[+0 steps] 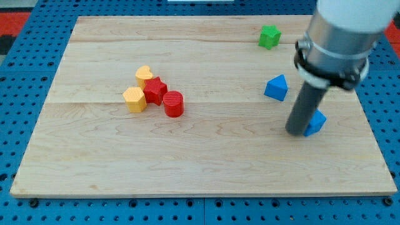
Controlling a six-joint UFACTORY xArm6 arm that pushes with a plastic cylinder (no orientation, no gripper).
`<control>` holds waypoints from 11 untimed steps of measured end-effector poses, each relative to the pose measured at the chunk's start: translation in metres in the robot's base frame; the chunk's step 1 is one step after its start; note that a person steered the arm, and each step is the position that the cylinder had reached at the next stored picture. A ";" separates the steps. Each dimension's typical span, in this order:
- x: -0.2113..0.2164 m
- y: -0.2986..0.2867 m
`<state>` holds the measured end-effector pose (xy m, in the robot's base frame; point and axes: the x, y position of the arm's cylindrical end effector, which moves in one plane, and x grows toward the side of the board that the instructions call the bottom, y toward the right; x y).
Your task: Push the blue cube into blue triangle to the right
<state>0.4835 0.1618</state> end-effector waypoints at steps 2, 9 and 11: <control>0.008 0.043; -0.035 0.161; -0.049 0.050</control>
